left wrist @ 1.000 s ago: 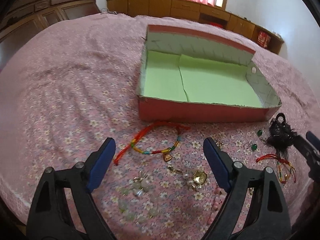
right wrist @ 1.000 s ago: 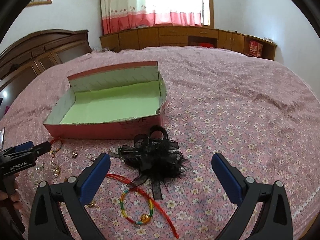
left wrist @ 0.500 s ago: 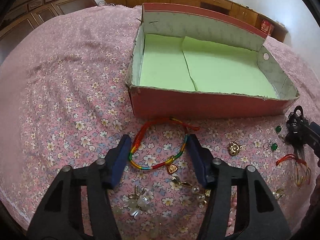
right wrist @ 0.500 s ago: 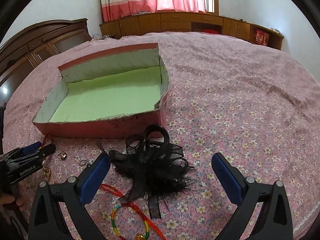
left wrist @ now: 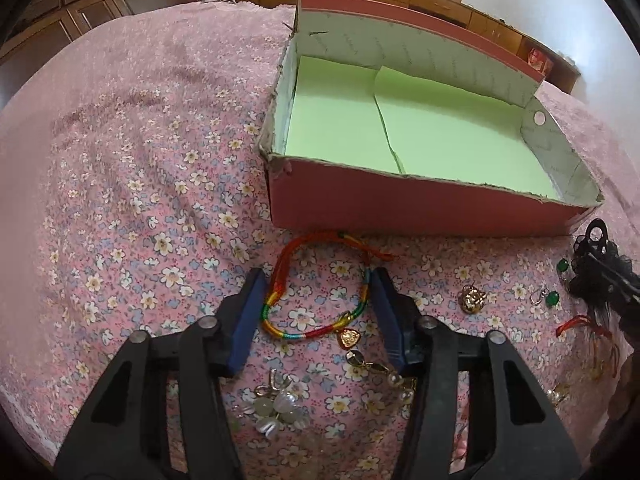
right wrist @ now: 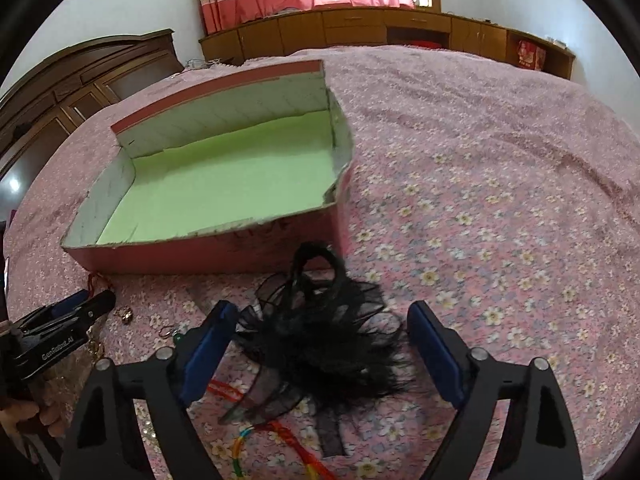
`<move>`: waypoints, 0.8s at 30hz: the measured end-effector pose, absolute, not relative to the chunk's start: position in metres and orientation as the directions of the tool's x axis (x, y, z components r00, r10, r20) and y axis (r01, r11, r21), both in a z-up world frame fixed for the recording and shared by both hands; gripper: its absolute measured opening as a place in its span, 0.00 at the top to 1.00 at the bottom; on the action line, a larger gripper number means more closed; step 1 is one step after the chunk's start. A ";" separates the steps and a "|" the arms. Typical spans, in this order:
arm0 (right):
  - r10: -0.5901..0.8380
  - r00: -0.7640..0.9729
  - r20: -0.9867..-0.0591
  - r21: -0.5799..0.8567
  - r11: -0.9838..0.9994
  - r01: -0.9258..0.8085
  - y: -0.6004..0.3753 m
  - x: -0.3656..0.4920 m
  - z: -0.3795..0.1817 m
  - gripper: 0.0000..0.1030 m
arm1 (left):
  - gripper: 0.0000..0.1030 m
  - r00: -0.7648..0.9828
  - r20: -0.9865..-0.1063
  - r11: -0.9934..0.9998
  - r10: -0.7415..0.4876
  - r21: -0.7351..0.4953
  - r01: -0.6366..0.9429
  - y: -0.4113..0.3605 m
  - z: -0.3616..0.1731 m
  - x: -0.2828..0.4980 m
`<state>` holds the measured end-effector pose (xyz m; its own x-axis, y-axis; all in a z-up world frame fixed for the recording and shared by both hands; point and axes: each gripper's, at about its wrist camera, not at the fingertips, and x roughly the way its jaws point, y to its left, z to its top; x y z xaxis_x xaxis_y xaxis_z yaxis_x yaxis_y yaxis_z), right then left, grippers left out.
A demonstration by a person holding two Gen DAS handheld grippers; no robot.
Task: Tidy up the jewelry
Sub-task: 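Grasp the red tassel with the left tool while the right tool grasps the black lace bow, then carry the red tassel and black lace bow with both tools into the pink box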
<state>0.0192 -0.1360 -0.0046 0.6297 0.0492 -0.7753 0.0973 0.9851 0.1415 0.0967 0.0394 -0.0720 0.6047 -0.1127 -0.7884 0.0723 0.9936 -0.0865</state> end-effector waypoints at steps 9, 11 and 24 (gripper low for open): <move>0.106 0.633 -0.767 0.214 0.972 0.096 -0.140 0.016 -0.005 0.26 | 0.95 0.605 -0.776 0.983 -0.179 -0.166 0.078 0.069 -0.066 0.081; 0.118 0.633 -0.765 0.224 0.970 0.089 -0.140 0.016 -0.005 0.35 | 1.00 0.603 -0.774 0.980 -0.193 -0.181 0.082 0.081 -0.064 0.081; 0.101 0.678 -0.728 0.229 0.968 0.102 -0.149 0.001 0.009 0.49 | 1.00 0.642 -0.731 0.971 -0.231 -0.212 0.109 0.132 -0.027 0.051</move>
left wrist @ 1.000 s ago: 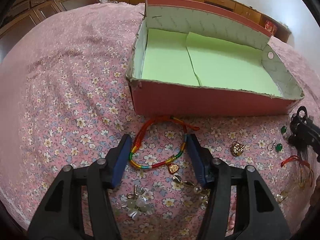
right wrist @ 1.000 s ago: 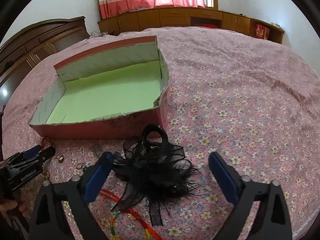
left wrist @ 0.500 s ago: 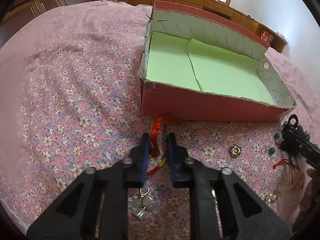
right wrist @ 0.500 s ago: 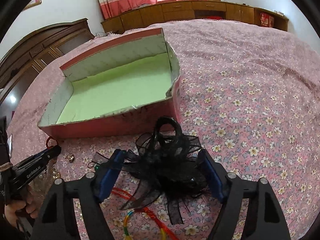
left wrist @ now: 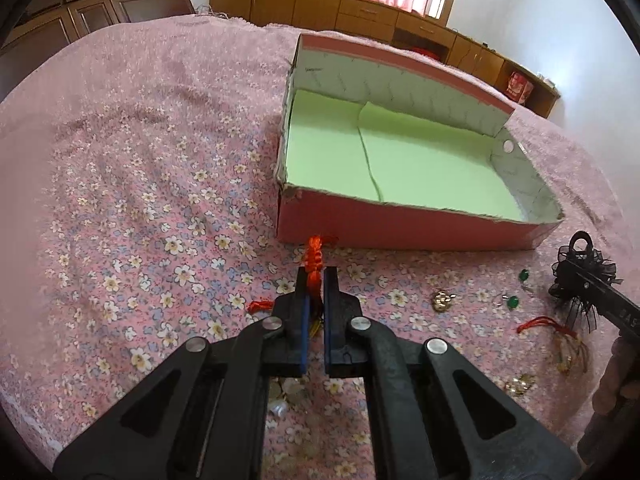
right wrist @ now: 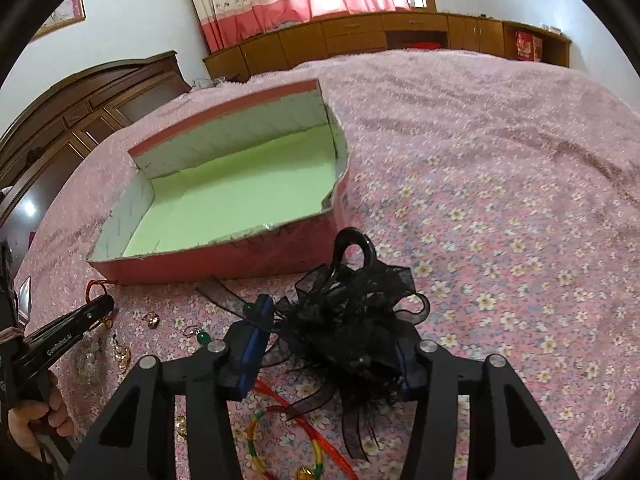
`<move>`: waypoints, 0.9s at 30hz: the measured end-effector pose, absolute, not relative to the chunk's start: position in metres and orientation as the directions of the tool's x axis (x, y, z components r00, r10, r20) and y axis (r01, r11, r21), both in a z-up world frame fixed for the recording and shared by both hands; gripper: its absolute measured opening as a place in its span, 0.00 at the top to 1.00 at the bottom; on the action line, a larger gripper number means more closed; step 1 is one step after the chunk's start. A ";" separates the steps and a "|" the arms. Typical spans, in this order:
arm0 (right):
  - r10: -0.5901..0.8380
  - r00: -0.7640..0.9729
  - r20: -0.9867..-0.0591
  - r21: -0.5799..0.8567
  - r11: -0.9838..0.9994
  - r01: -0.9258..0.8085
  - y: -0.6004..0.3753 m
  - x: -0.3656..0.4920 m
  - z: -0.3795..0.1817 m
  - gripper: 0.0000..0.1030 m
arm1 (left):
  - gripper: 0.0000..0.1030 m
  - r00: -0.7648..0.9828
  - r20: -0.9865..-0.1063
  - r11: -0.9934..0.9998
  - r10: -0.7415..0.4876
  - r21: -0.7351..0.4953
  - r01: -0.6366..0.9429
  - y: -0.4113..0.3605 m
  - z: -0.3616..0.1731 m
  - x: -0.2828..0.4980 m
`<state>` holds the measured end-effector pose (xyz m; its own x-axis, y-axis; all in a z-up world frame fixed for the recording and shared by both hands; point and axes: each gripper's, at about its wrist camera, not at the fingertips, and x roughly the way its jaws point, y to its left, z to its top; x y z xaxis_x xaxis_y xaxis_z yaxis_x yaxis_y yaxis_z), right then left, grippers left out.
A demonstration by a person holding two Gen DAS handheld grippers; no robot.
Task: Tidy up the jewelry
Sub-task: 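Carry the red tassel and black lace bow with both tools into the pink box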
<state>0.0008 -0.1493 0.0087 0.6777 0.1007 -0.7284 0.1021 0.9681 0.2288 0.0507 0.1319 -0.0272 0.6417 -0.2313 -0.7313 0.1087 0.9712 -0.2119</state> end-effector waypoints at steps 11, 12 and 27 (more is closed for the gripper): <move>0.075 0.729 -0.680 0.209 0.973 0.094 -0.152 -0.019 0.033 0.50 | 1.00 0.691 -0.679 0.967 -0.249 -0.216 0.136 0.169 0.022 -0.006; 0.076 0.734 -0.674 0.209 0.974 0.090 -0.152 -0.021 0.036 0.50 | 1.00 0.695 -0.674 0.966 -0.251 -0.217 0.138 0.174 0.026 -0.012; 0.116 0.788 -0.605 0.191 0.982 0.002 -0.135 -0.031 0.078 0.51 | 1.00 0.741 -0.620 0.966 -0.258 -0.179 0.186 0.199 0.088 -0.046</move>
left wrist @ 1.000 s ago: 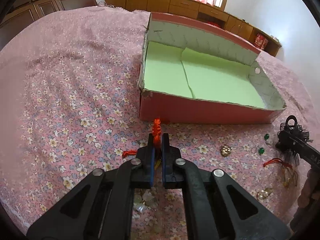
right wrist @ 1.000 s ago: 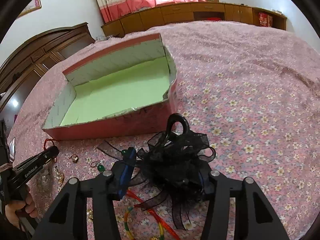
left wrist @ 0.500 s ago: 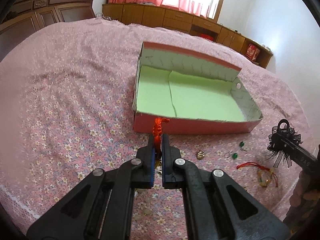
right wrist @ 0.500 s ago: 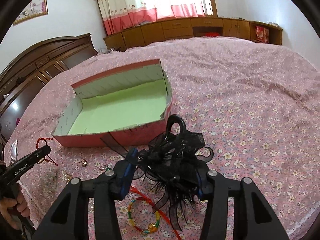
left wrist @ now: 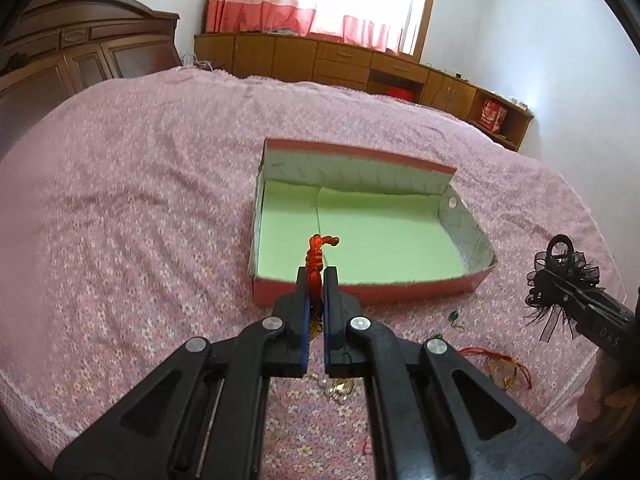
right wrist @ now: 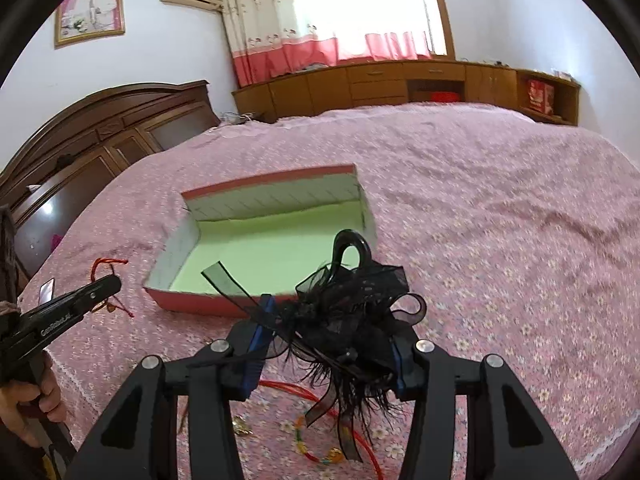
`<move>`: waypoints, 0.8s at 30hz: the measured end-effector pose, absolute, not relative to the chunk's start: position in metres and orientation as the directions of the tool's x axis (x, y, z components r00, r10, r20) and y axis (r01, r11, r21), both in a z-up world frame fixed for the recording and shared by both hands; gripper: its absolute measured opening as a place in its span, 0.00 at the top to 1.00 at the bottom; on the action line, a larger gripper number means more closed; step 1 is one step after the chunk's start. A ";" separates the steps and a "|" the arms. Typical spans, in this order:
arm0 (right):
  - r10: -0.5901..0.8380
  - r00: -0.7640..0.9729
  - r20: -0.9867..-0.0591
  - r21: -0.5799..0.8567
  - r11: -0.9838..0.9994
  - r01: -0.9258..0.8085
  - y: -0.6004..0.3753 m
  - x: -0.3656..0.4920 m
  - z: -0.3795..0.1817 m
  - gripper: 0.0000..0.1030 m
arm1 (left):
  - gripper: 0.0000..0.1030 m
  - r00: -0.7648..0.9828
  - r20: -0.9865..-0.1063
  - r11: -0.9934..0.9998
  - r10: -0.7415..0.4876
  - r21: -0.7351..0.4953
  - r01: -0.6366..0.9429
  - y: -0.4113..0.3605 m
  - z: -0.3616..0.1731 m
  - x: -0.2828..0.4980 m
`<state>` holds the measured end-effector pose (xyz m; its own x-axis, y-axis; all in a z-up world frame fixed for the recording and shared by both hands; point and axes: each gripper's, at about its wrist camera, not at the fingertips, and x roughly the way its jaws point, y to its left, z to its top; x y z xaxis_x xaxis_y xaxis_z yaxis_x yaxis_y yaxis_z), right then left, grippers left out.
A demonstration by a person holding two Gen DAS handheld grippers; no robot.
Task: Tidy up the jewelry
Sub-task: 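Carry the red tassel and black lace bow with both tools into the pink box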
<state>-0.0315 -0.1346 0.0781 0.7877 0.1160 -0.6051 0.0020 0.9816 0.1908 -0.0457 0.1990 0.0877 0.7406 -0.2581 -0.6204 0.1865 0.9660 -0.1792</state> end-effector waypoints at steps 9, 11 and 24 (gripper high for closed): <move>0.163 0.785 -0.598 0.200 0.978 -0.050 -0.123 -0.010 0.099 0.51 | 1.00 0.737 -0.630 0.969 -0.246 -0.139 0.205 0.148 0.097 0.004; 0.171 0.784 -0.597 0.198 0.978 -0.063 -0.120 -0.003 0.104 0.51 | 1.00 0.736 -0.632 0.969 -0.244 -0.127 0.212 0.140 0.096 0.016; 0.182 0.758 -0.626 0.171 0.981 -0.095 -0.108 0.062 0.110 0.51 | 1.00 0.706 -0.661 0.963 -0.255 -0.111 0.244 0.096 0.096 0.081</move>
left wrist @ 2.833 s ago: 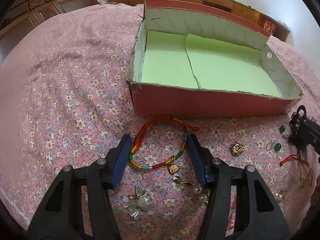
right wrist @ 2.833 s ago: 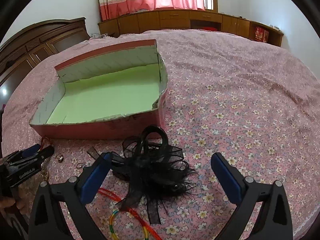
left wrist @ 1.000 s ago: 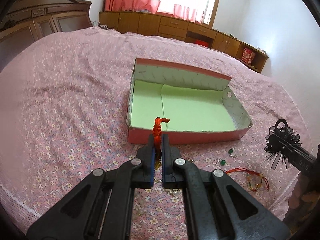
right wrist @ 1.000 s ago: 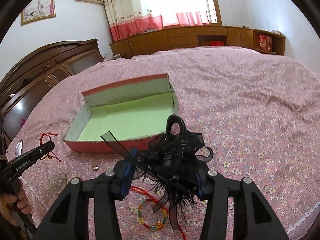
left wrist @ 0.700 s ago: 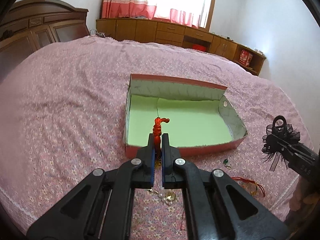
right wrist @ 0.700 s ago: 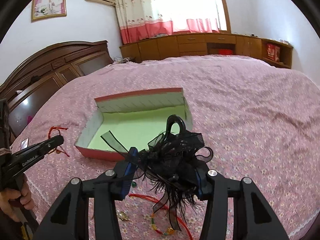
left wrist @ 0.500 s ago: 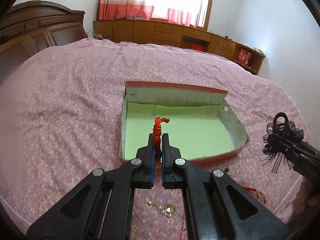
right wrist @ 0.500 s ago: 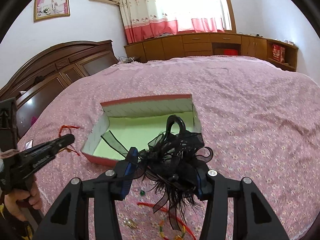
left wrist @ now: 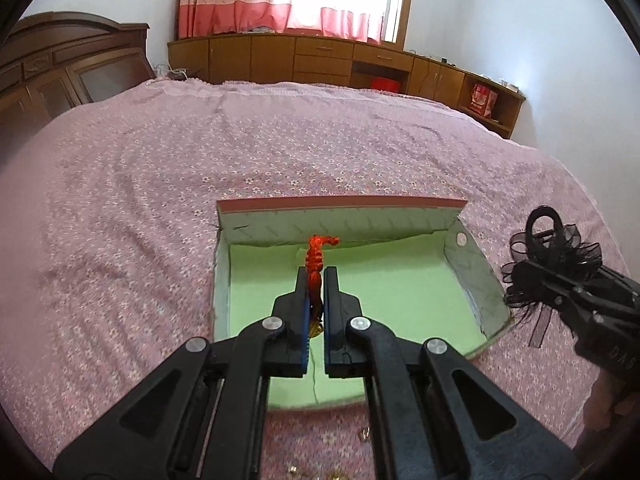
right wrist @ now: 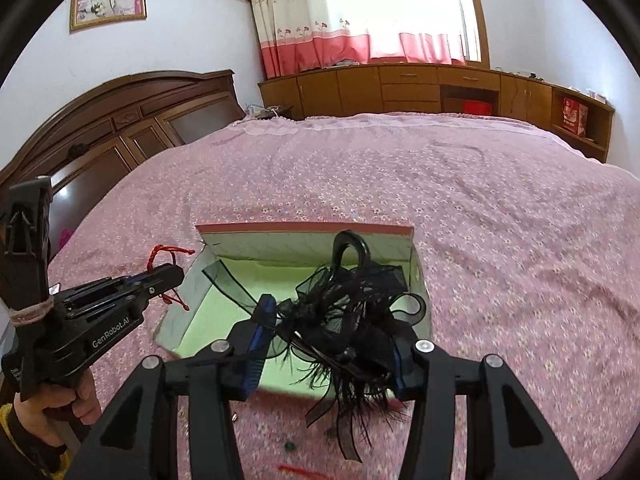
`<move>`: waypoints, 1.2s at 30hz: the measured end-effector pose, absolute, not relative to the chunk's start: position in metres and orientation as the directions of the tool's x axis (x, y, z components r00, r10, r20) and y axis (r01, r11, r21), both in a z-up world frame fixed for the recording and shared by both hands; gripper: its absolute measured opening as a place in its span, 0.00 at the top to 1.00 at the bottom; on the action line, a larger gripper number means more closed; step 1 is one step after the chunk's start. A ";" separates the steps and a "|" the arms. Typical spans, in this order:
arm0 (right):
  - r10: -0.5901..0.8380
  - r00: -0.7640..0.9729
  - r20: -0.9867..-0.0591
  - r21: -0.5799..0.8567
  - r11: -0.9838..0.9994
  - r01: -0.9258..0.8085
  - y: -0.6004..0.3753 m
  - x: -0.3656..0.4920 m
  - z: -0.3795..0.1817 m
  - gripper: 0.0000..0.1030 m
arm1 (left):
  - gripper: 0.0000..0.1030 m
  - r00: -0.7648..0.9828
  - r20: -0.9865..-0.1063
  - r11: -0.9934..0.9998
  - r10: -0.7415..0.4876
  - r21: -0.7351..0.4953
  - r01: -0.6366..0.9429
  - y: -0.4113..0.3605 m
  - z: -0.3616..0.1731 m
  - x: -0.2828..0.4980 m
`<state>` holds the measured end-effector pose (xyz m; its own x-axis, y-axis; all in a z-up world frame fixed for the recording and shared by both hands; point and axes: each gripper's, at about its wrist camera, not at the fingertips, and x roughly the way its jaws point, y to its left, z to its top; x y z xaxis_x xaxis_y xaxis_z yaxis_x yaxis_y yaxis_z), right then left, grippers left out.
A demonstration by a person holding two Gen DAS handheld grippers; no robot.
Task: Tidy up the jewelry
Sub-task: 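Carry the red tassel and black lace bow with both tools into the pink box, then open the left tool to drop the tassel while the right tool releases the bow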
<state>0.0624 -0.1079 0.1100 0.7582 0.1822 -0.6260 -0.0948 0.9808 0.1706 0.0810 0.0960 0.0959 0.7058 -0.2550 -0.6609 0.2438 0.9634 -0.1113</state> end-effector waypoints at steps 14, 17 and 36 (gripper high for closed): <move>0.189 0.627 -0.756 0.182 0.980 -0.076 -0.107 0.143 0.067 0.51 | 1.00 0.608 -0.756 0.965 -0.241 -0.122 0.231 0.075 0.060 0.144; 0.203 0.592 -0.780 0.215 0.975 -0.050 -0.111 0.157 0.054 0.51 | 1.00 0.589 -0.773 0.967 -0.233 -0.124 0.220 0.074 0.053 0.152; 0.176 0.512 -0.841 0.220 0.975 0.025 -0.116 0.201 0.012 0.52 | 1.00 0.517 -0.846 0.991 -0.131 -0.105 0.080 0.077 0.011 0.187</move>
